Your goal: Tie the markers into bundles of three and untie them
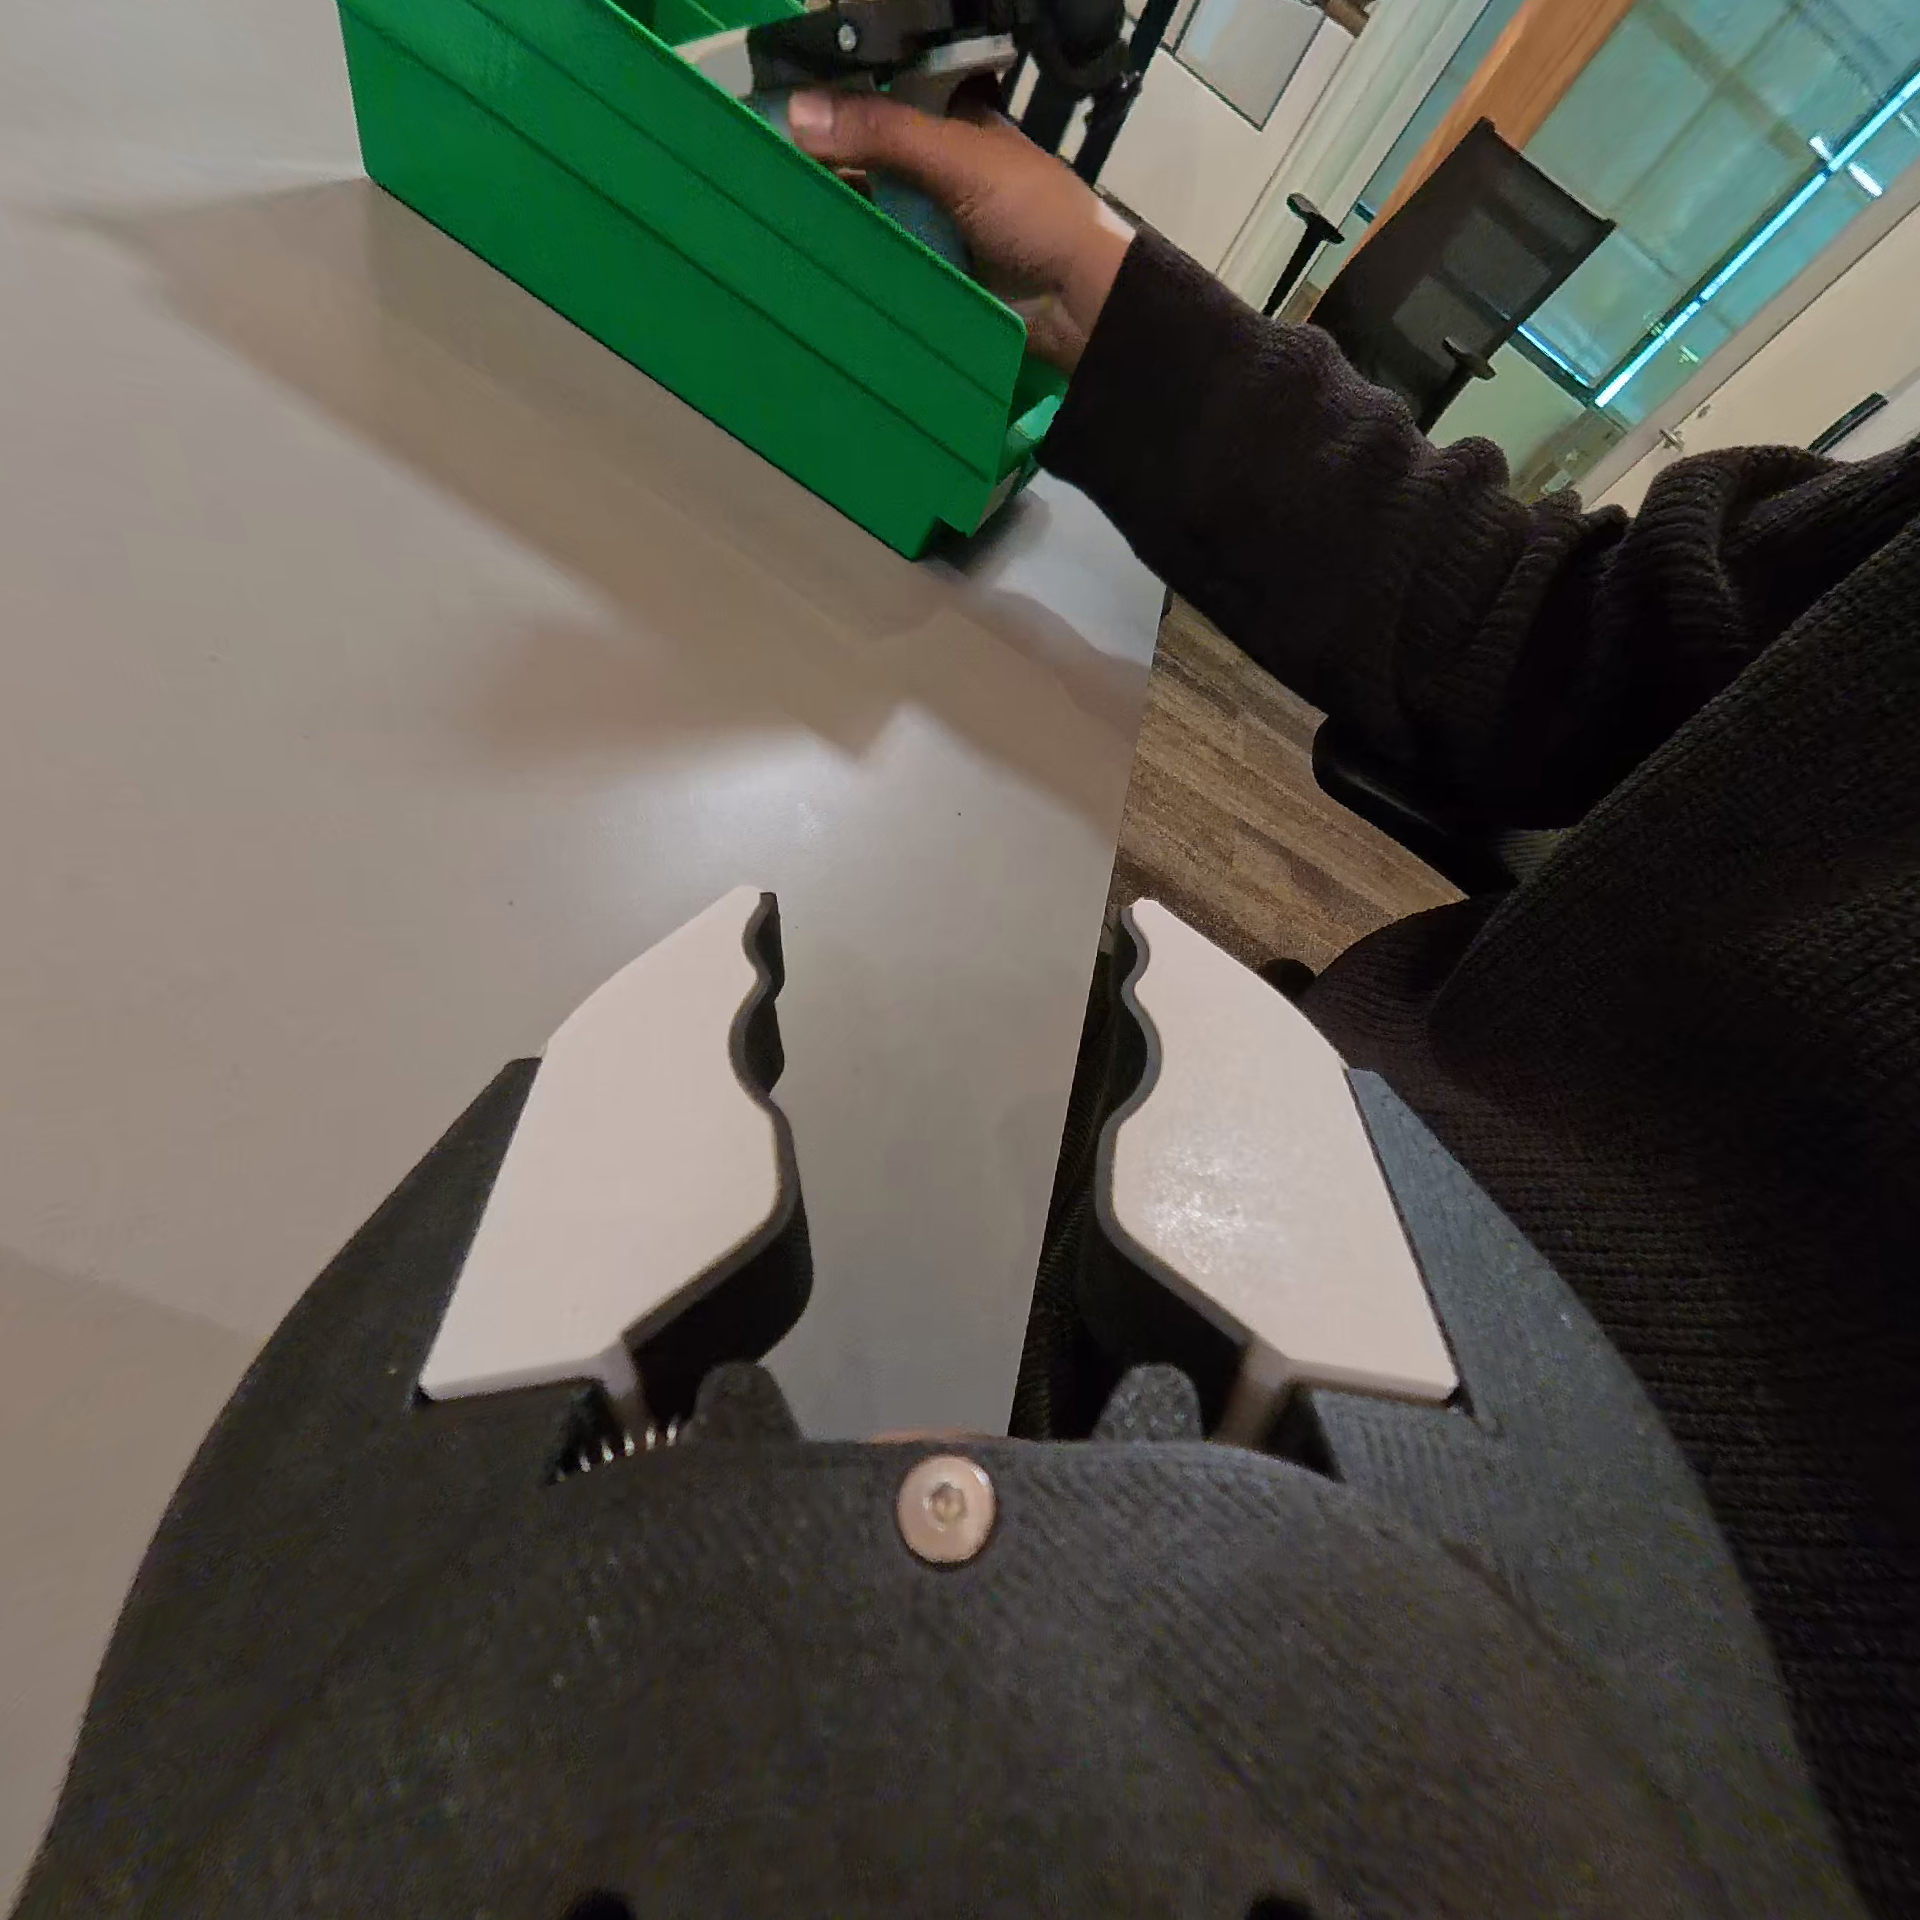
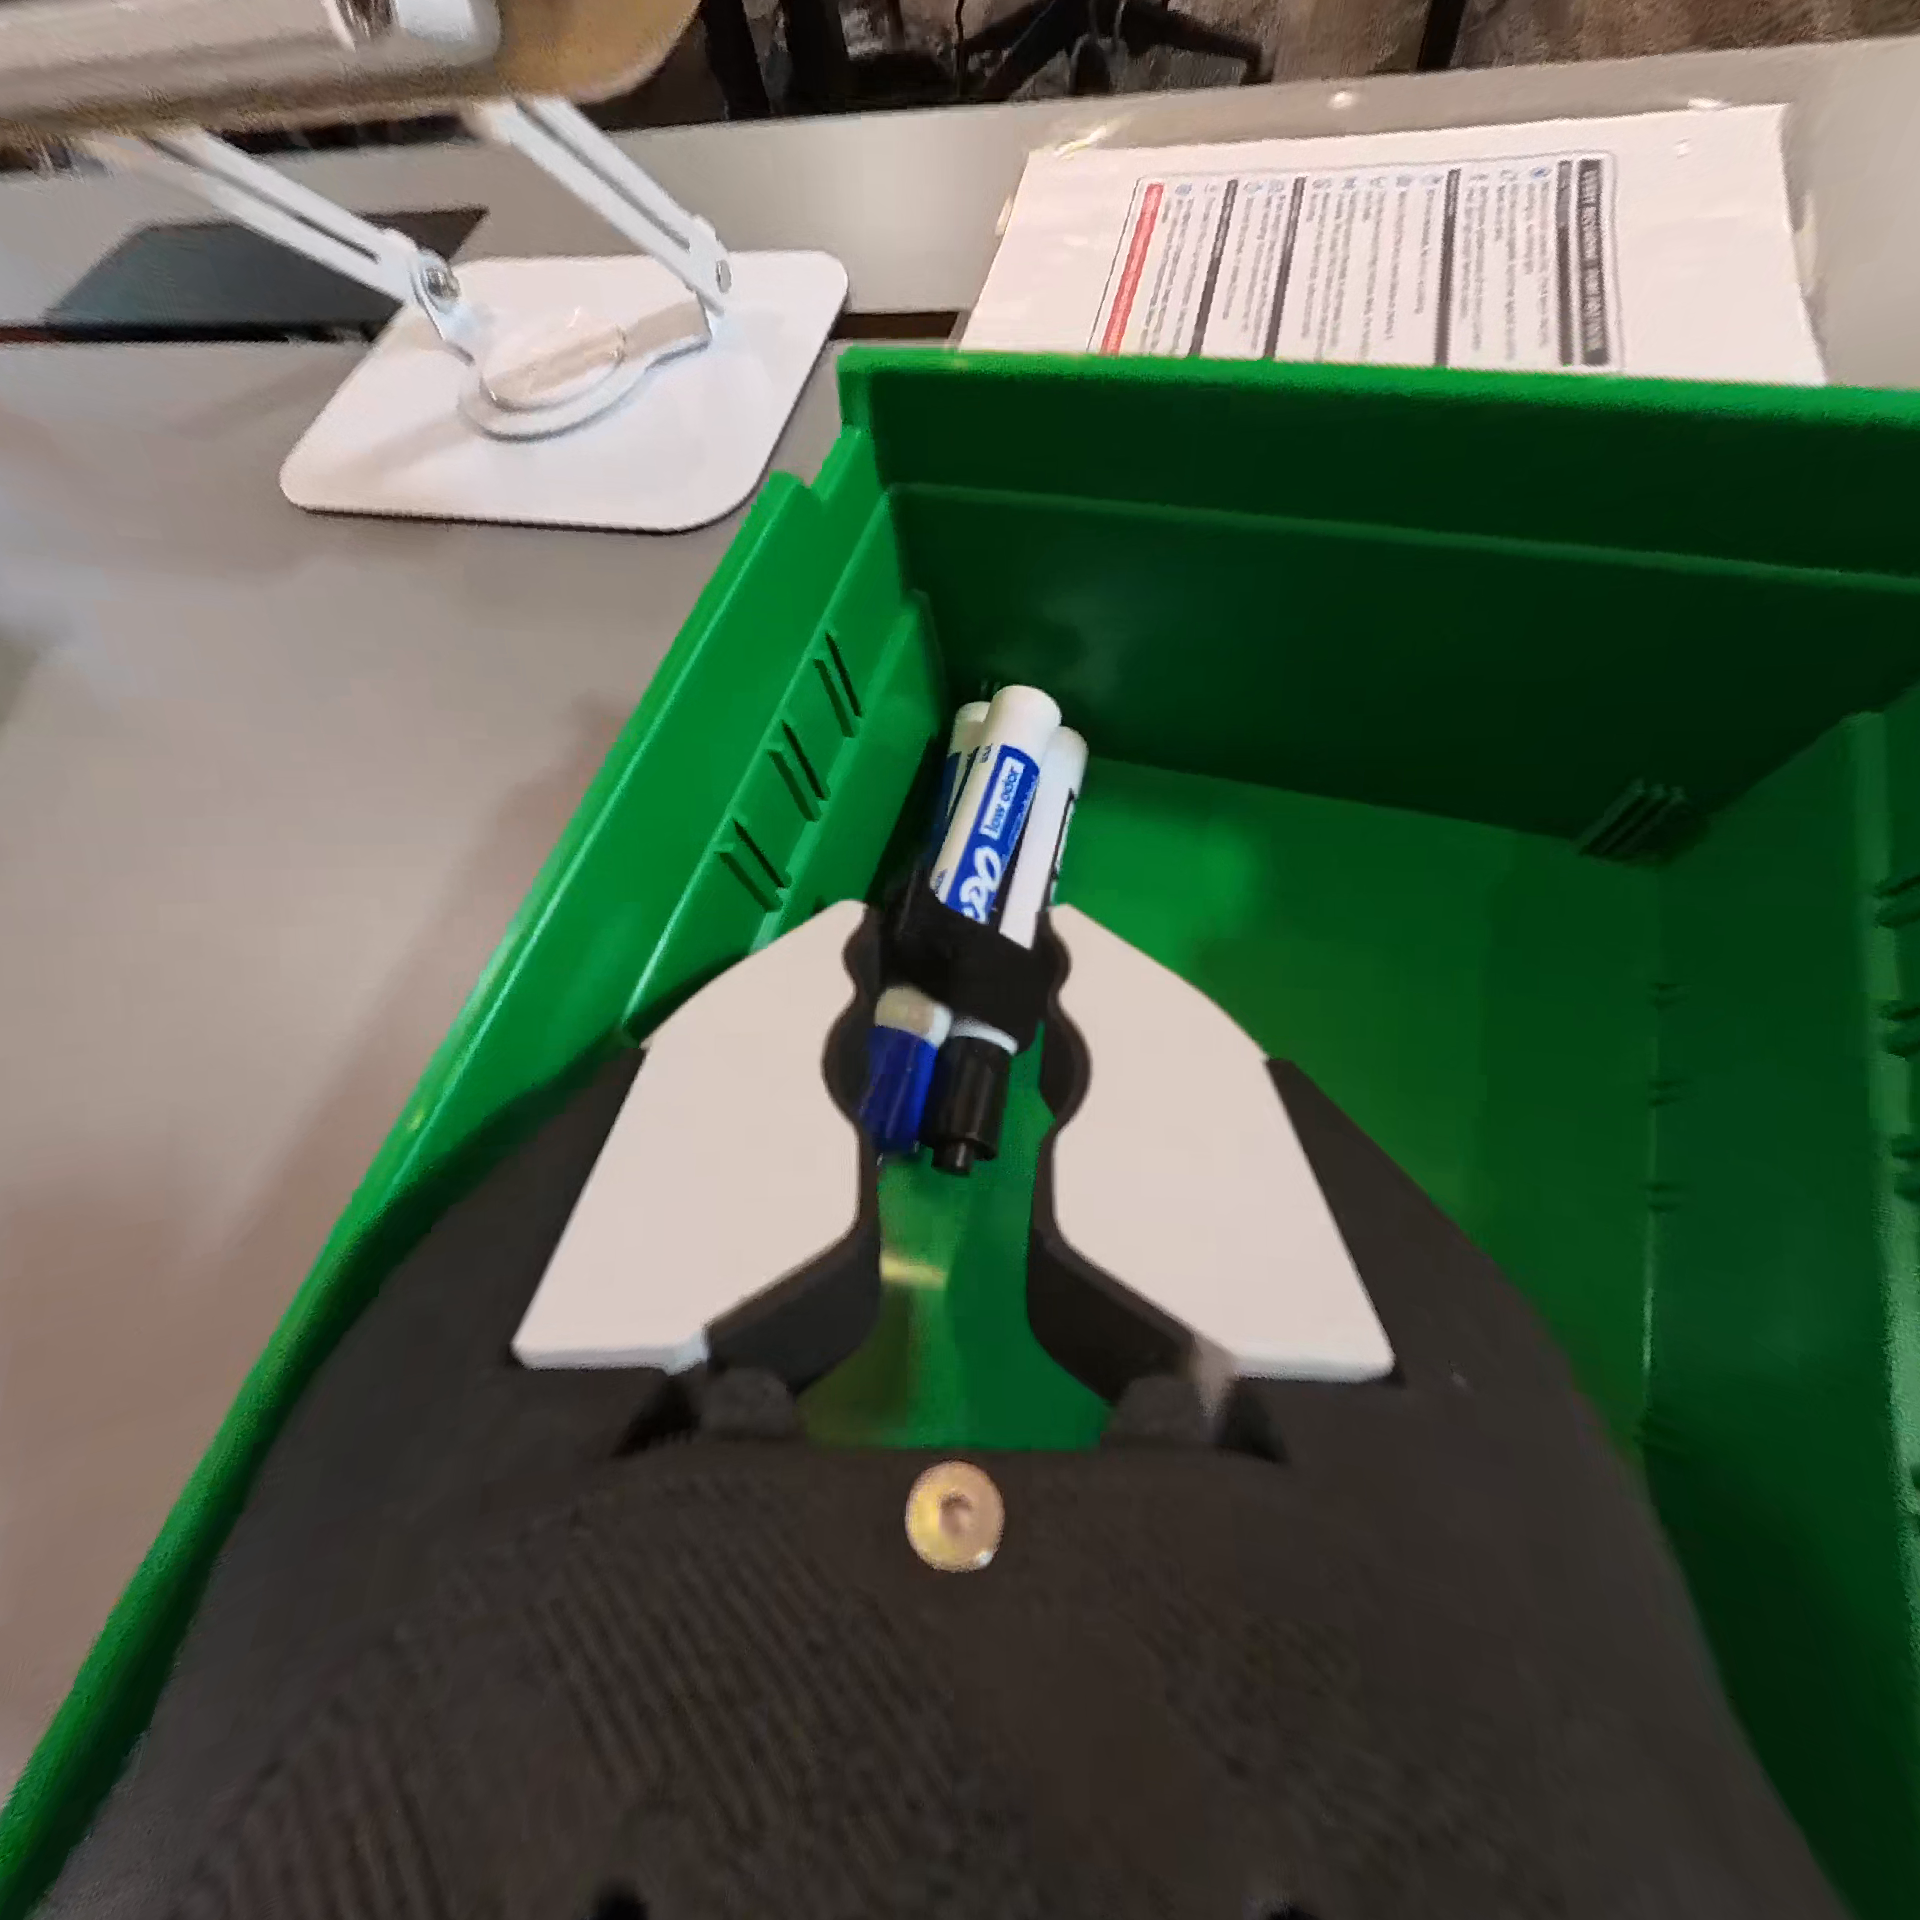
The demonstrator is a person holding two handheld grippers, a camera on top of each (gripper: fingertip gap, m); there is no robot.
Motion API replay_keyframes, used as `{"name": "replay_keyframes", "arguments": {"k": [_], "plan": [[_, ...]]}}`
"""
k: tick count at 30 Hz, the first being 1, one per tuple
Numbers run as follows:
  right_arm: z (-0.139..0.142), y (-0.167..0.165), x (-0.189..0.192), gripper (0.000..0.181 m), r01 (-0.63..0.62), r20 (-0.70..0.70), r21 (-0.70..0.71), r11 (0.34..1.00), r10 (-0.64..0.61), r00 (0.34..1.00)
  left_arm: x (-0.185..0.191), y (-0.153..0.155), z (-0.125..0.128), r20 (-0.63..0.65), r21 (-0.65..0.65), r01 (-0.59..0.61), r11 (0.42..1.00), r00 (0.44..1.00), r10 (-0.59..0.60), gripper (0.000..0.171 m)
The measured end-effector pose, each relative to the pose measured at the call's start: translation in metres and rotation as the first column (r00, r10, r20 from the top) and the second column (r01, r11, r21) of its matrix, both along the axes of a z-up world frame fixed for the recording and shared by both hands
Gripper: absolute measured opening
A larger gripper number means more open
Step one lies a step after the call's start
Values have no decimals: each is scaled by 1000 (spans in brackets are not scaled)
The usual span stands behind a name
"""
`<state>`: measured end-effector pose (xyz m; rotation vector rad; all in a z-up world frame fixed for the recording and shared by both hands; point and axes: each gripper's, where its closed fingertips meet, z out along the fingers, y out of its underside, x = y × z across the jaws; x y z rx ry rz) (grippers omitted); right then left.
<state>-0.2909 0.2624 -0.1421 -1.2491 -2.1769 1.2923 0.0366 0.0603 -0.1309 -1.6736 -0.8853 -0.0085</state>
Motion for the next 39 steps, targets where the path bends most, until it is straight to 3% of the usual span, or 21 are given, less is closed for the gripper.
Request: {"name": "replay_keyframes", "arguments": {"k": [5,13,16,23,29,33,36,39], "plan": [[9,26,-4,29,85,17,-66,994,-84,996,0,1,-1,-2,-6,2,1000,1000,-2,62],[-40,44,11,29,72,148,163,984,-97,984,0,1,-3,-4,-26,2,1000,1000,-3,62],[-48,44,11,22,56,119,271,961,-92,989,-1,1,-5,-1,-31,-1,1000,1000,1,62],[-55,36,15,21,2,98,351,936,-39,994,-2,3,-8,2,-45,2,999,1000,-2,62],[-35,45,9,23,35,14,367,930,-43,999,-1,3,-9,0,-57,5,998,1000,-5,62],[-15,29,13,22,-10,-17,236,972,15,1000,-1,3,-11,4,-63,8,998,1000,-8,62],[-20,21,16,23,-35,35,183,983,29,999,-1,4,-12,2,-70,12,997,1000,-12,62],[-32,22,15,23,-29,49,221,975,18,999,0,4,-12,-1,-79,12,997,1000,-12,62]]}}
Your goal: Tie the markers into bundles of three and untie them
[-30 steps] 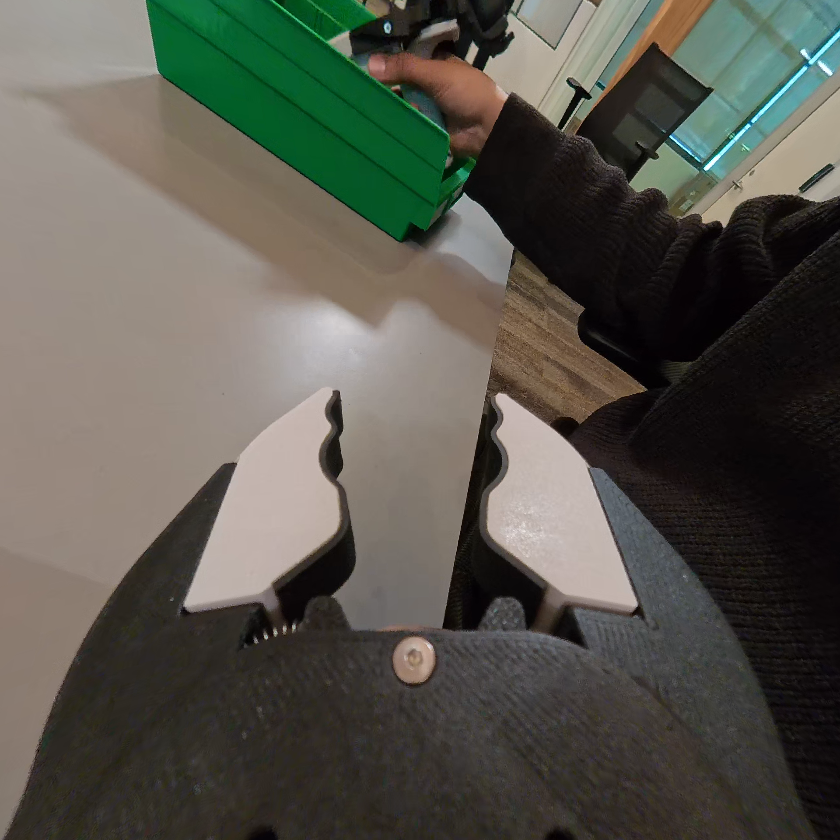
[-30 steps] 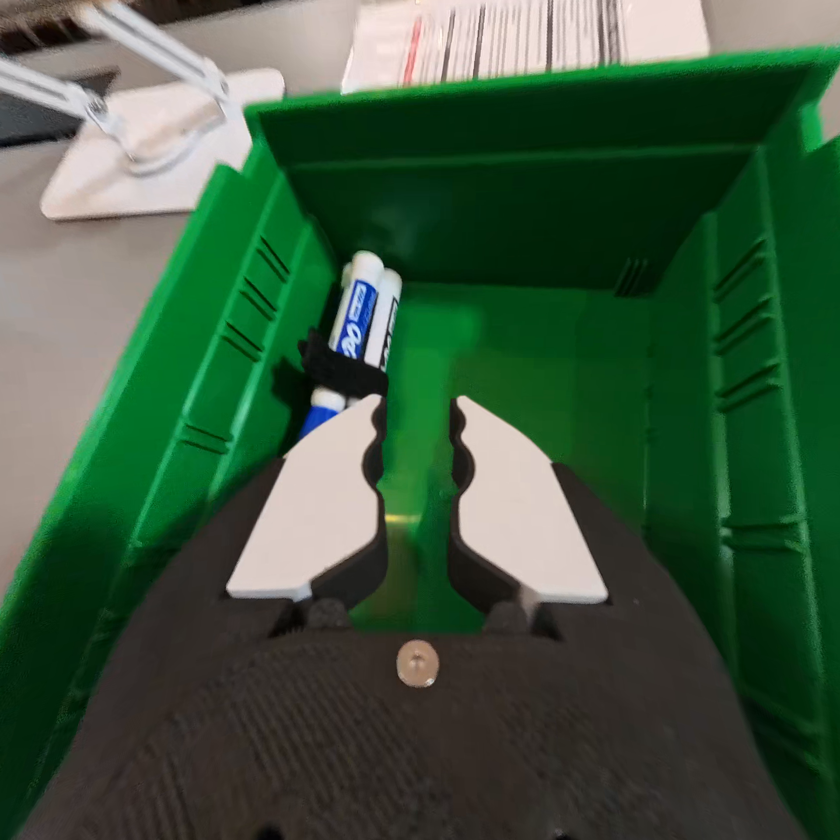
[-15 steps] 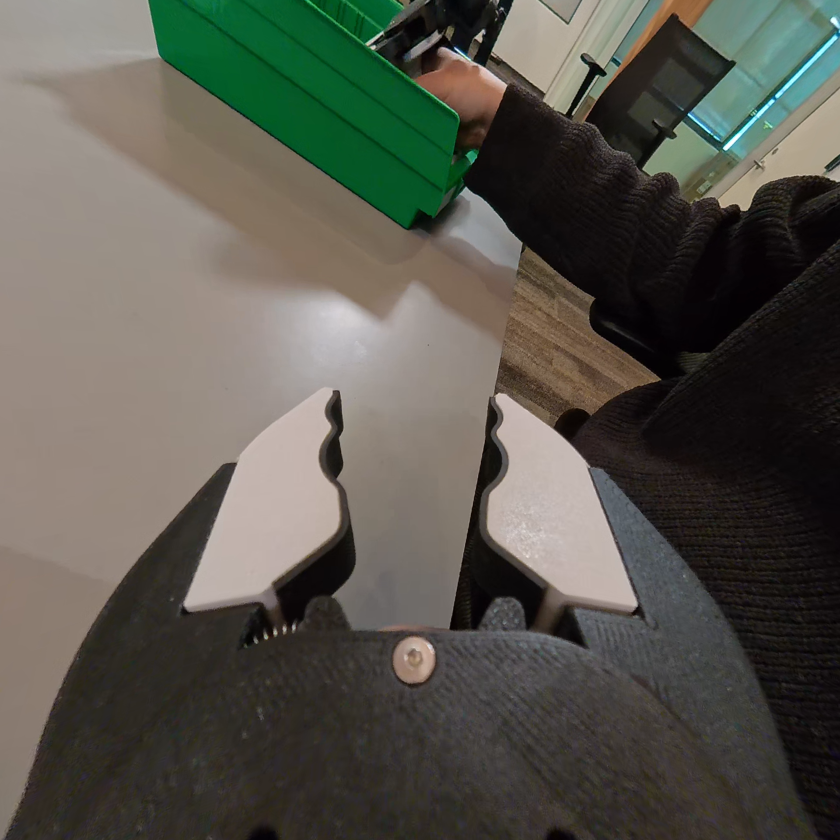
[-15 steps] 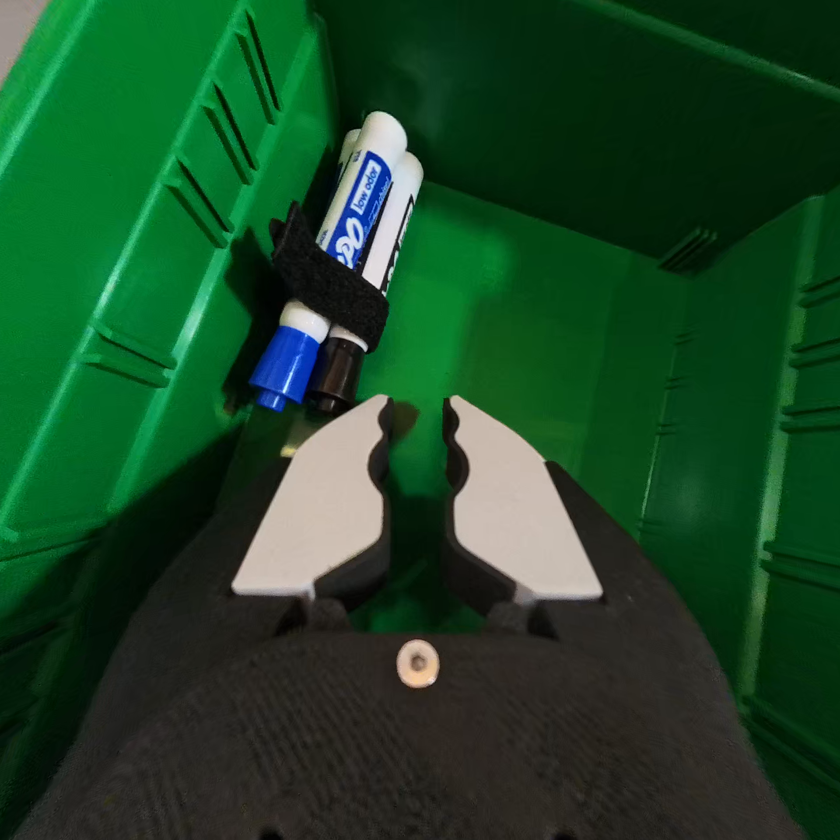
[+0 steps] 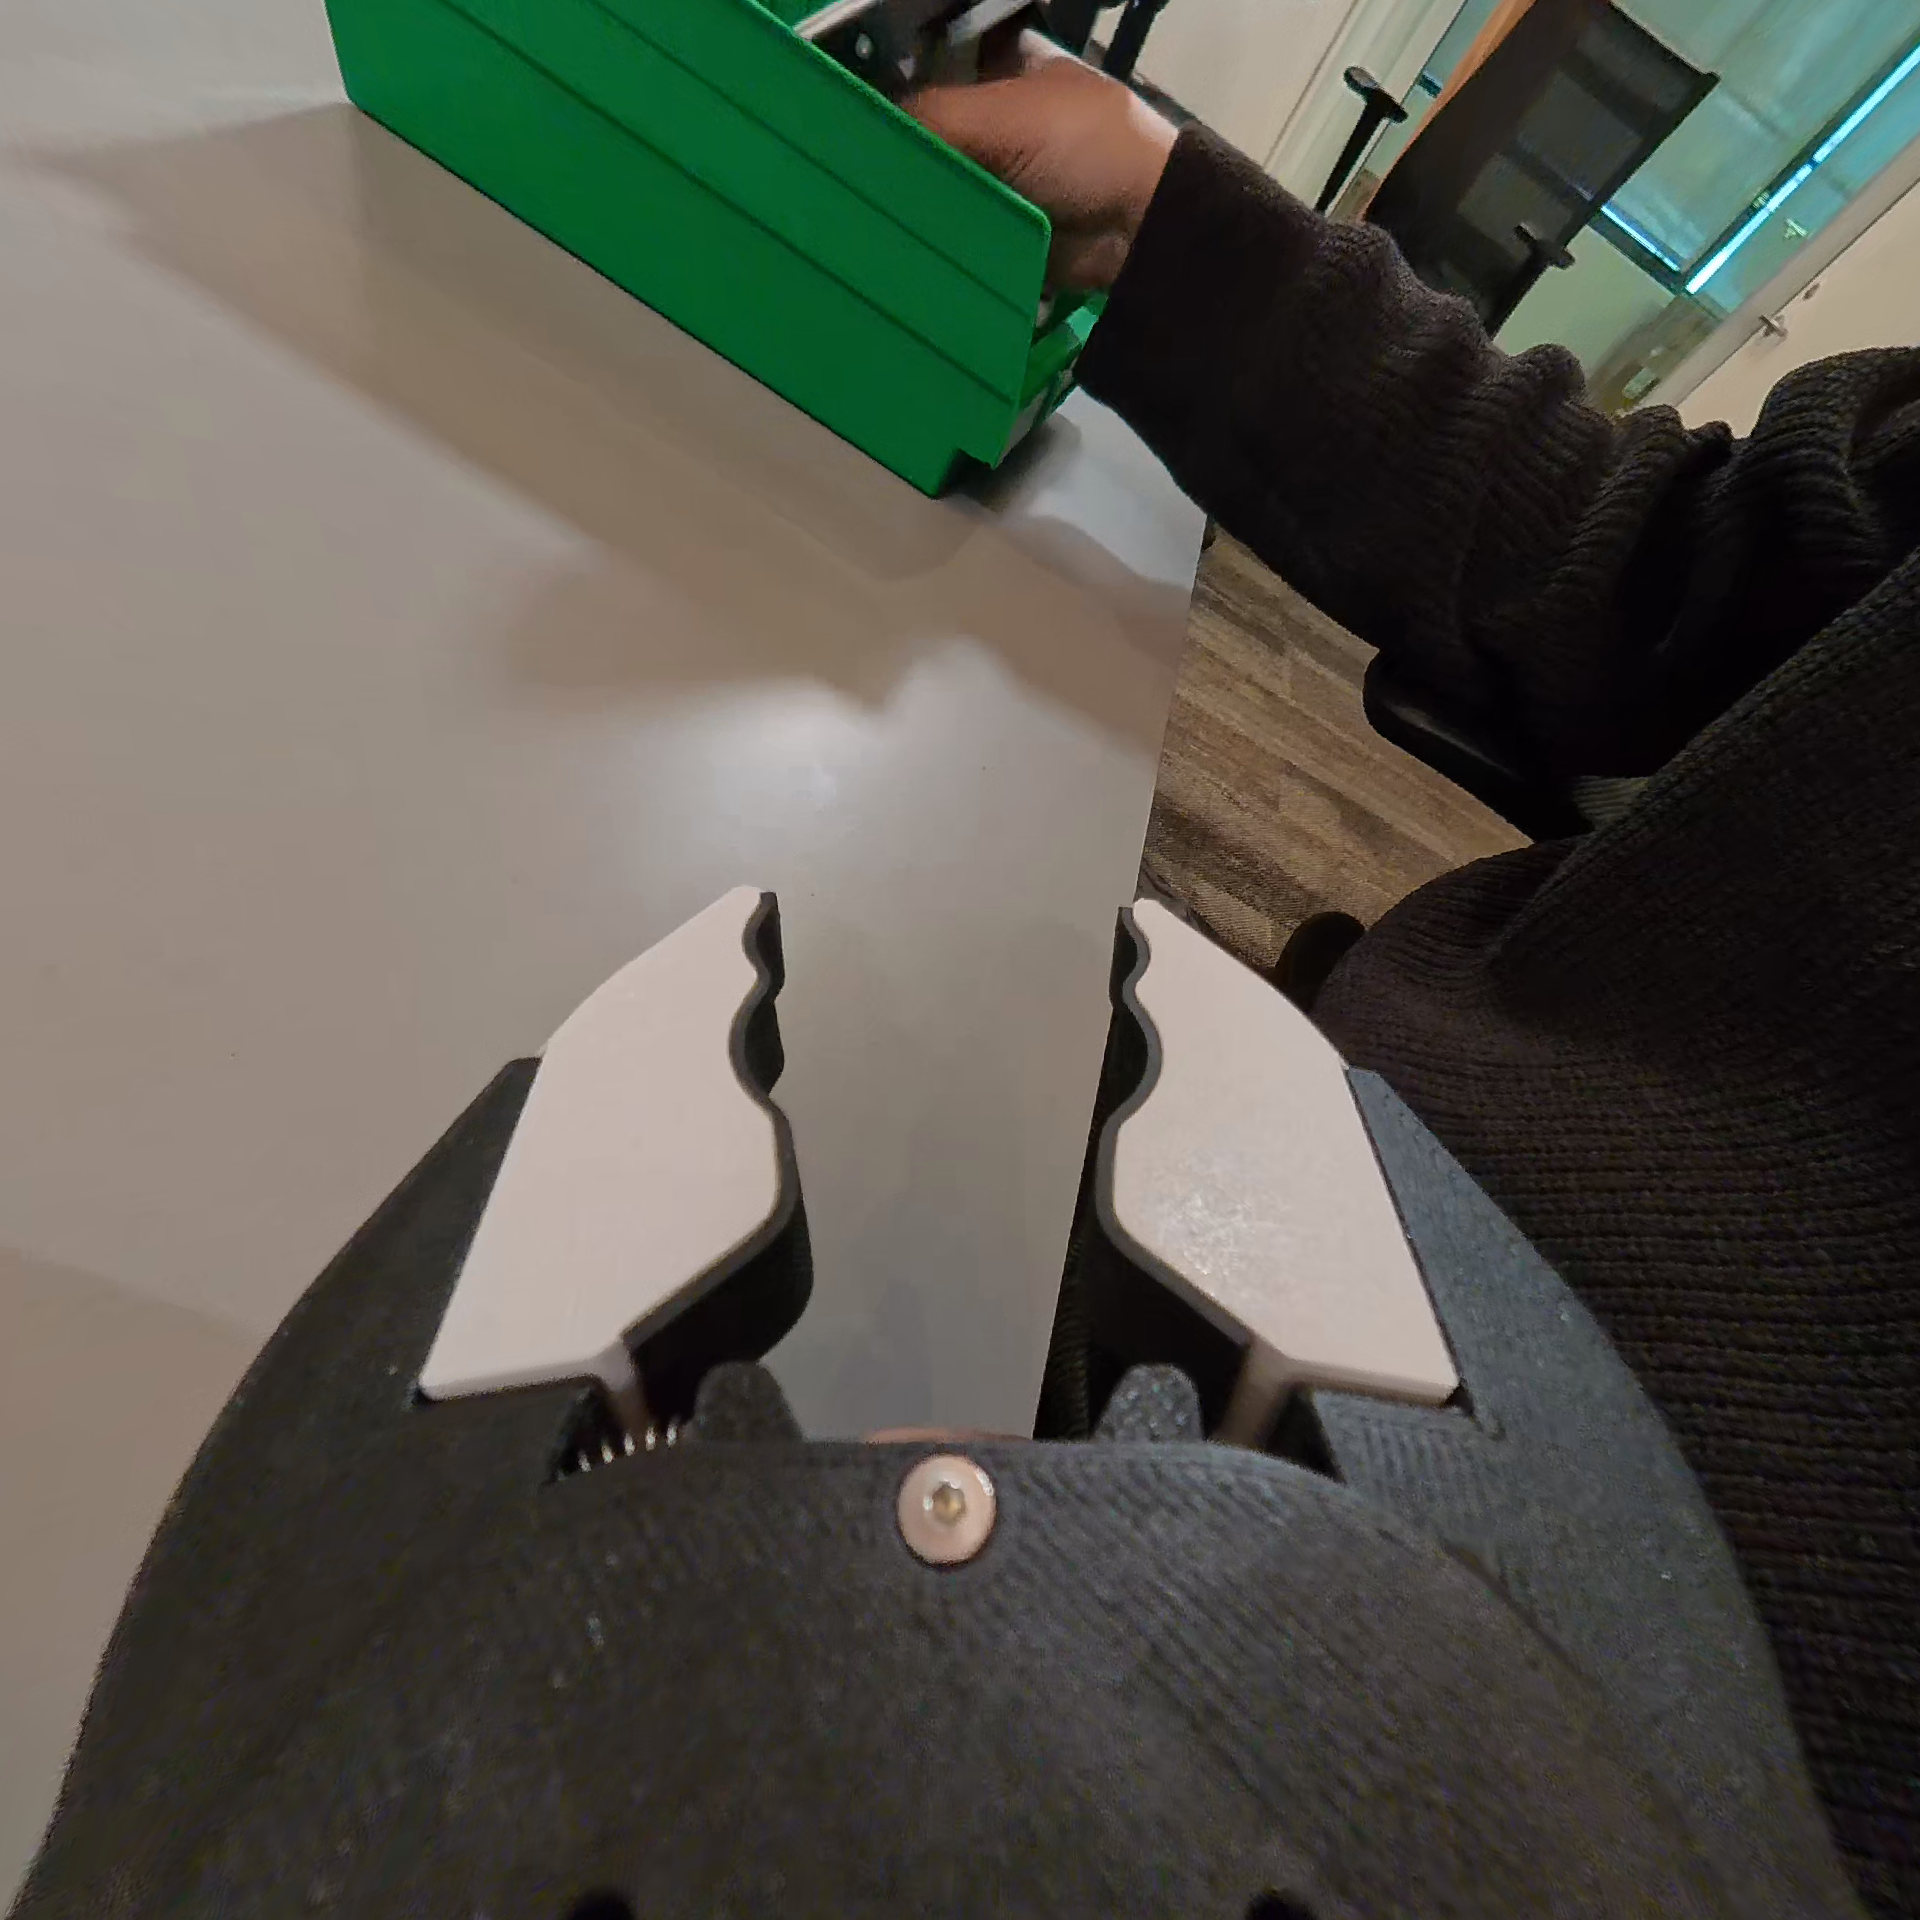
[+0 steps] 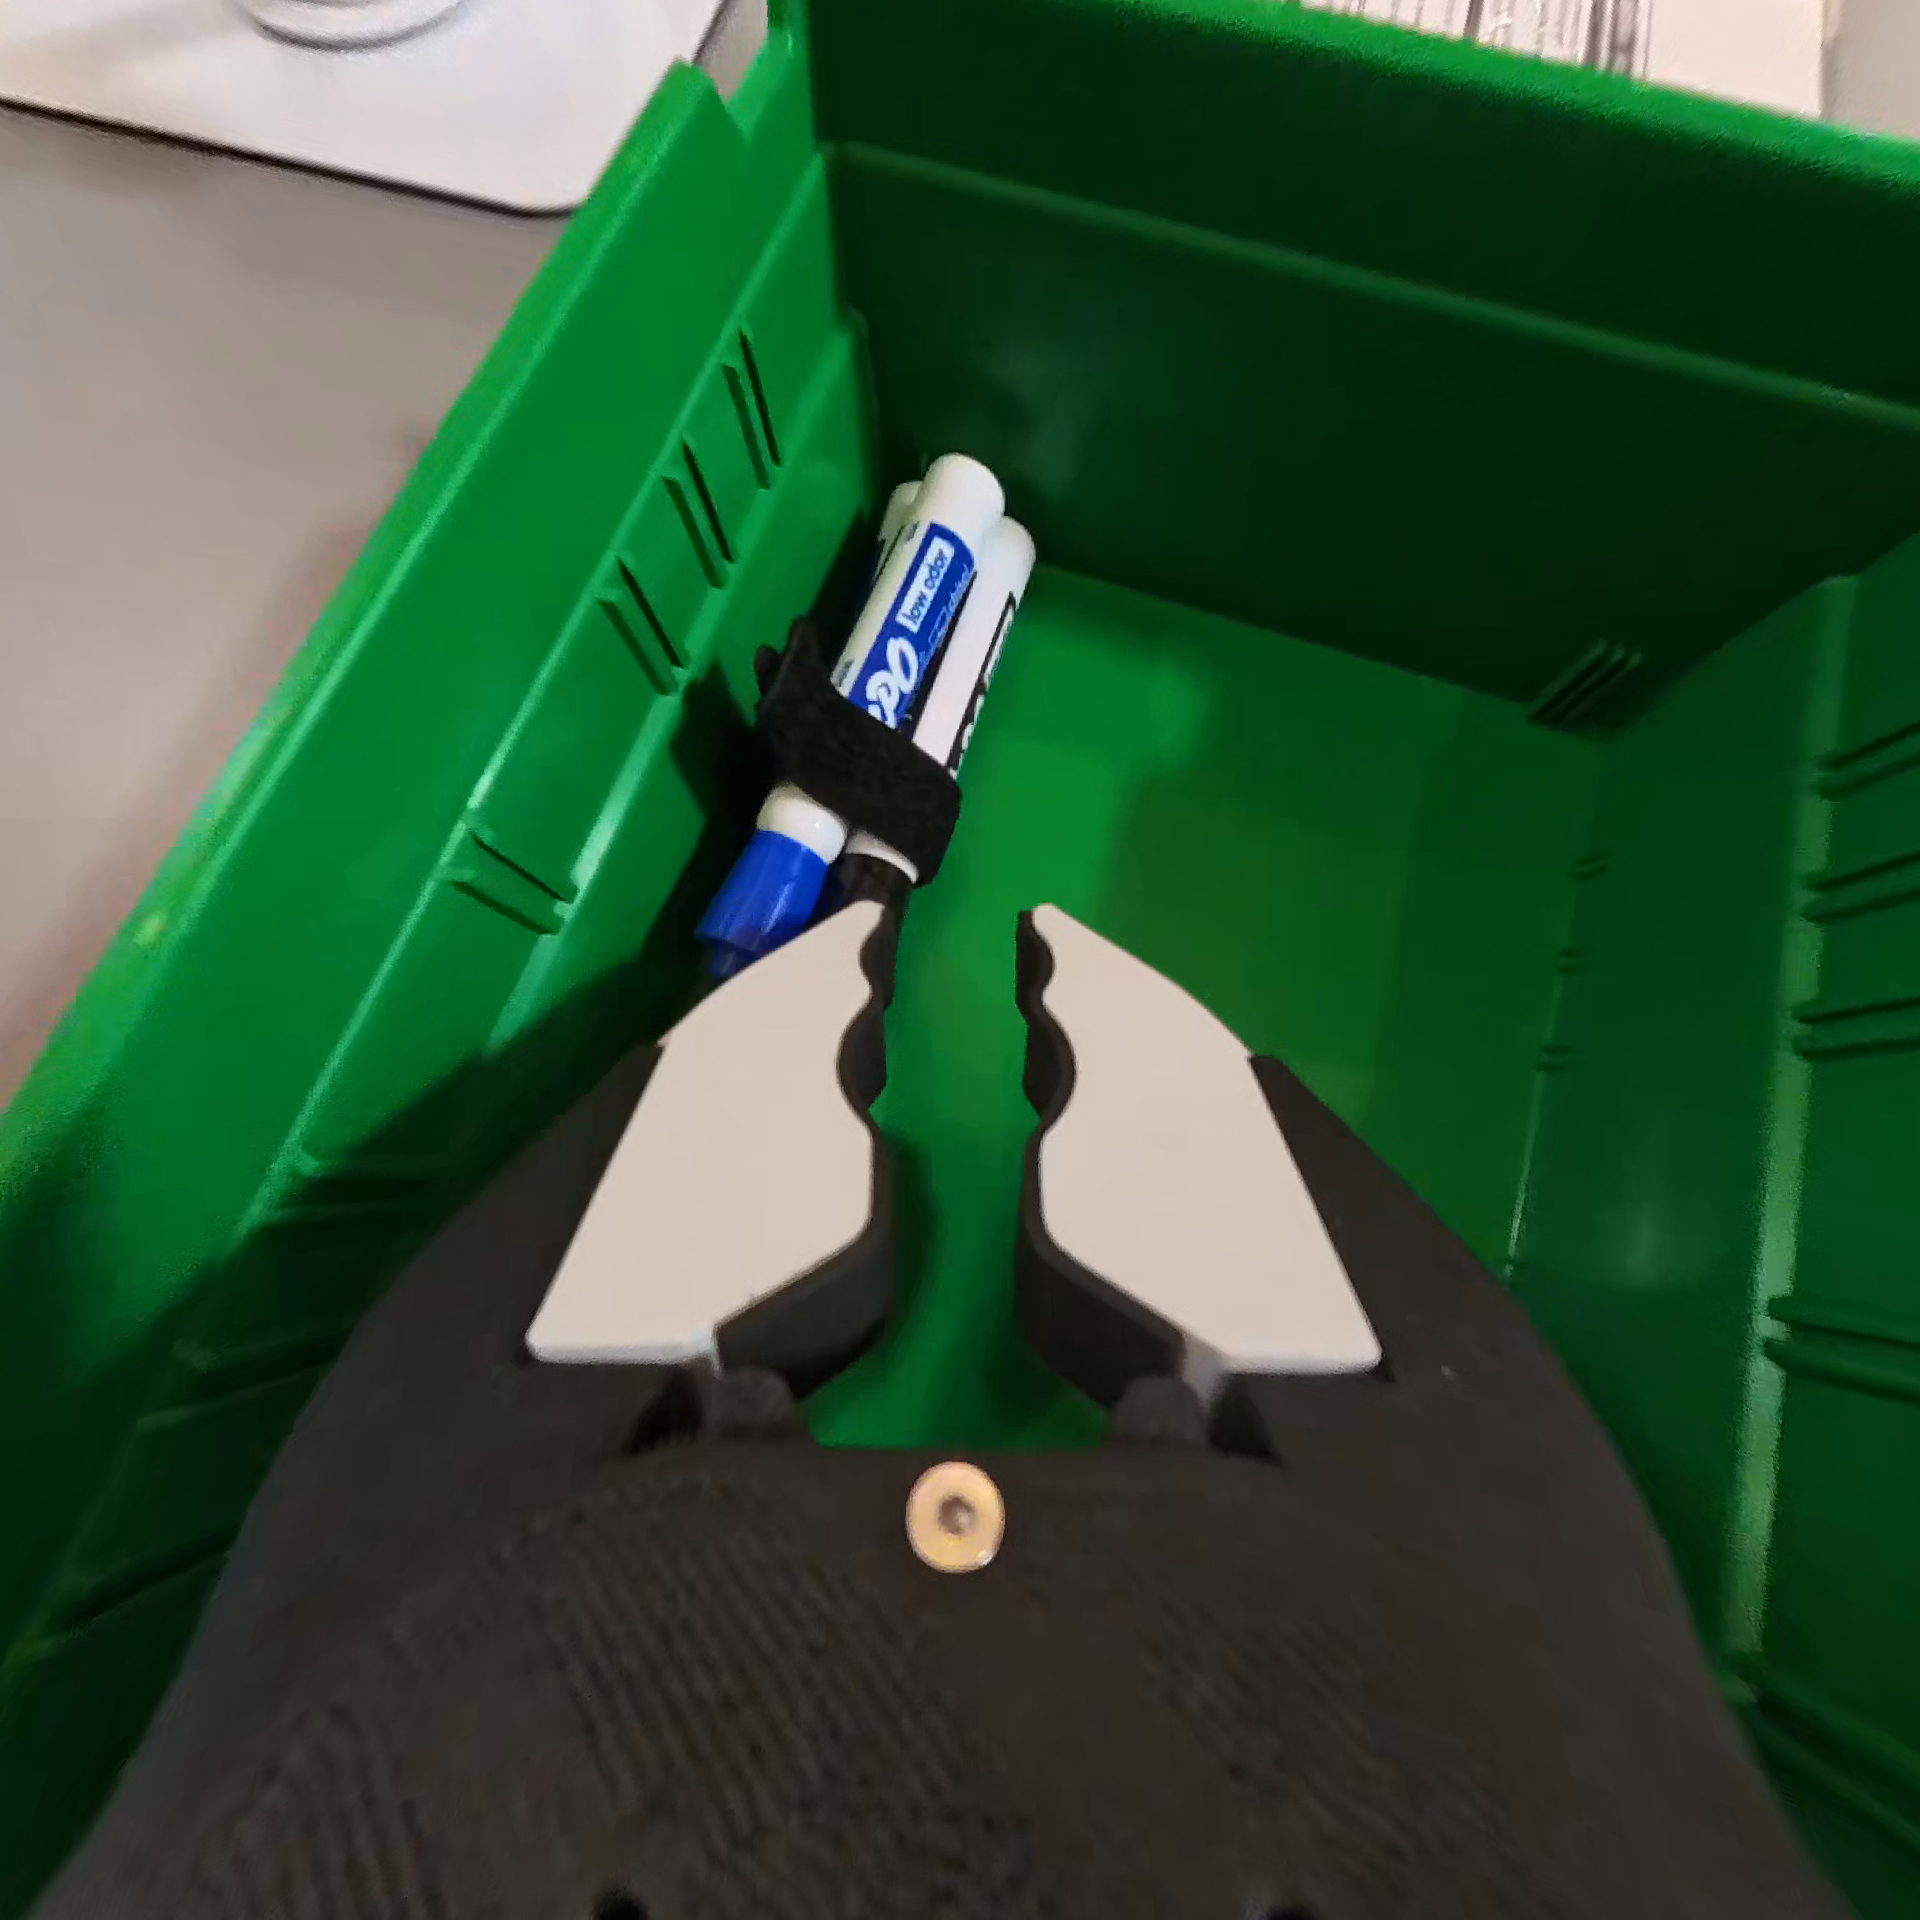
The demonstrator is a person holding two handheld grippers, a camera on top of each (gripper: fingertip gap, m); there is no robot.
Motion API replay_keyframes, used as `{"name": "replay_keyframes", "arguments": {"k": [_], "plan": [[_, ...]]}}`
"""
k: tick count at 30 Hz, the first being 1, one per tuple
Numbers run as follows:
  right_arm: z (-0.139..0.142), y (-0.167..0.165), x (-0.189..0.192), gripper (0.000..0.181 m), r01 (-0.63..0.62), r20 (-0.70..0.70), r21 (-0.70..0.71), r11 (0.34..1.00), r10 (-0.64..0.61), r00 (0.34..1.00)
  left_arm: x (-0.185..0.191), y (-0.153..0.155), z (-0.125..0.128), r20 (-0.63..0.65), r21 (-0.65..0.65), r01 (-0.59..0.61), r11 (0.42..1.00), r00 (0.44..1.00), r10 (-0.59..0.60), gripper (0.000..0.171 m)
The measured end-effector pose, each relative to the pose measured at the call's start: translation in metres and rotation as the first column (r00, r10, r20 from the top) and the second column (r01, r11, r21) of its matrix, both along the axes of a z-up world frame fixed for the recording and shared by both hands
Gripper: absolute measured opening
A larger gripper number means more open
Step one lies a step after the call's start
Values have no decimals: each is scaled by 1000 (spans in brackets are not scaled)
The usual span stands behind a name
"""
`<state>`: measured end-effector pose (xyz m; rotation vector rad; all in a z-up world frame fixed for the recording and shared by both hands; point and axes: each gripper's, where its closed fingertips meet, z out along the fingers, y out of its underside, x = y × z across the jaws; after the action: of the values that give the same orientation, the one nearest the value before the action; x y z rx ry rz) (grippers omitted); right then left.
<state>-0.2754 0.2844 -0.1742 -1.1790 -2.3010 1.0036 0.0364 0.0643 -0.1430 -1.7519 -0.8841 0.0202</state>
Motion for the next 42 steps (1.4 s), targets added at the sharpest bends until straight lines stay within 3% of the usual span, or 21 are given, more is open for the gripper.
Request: {"name": "replay_keyframes", "arguments": {"k": [12,25,36,39,42], "plan": [[-23,7,1,22,11,62,62,998,-15,998,0,0,-2,5,-7,1,1000,1000,-1,62],[-9,13,-5,23,32,-4,75,997,-32,999,-1,0,-3,4,-12,0,1000,1000,0,62],[37,22,-16,25,85,-192,40,996,-76,978,-5,-3,-1,5,-12,-42,999,999,42,69],[68,19,-15,28,96,-305,-1,995,-91,948,-9,-7,5,-24,5,-75,997,997,75,67],[115,11,-8,27,108,-470,-27,994,-108,876,-12,-11,14,-68,37,-106,994,992,109,57]]}}
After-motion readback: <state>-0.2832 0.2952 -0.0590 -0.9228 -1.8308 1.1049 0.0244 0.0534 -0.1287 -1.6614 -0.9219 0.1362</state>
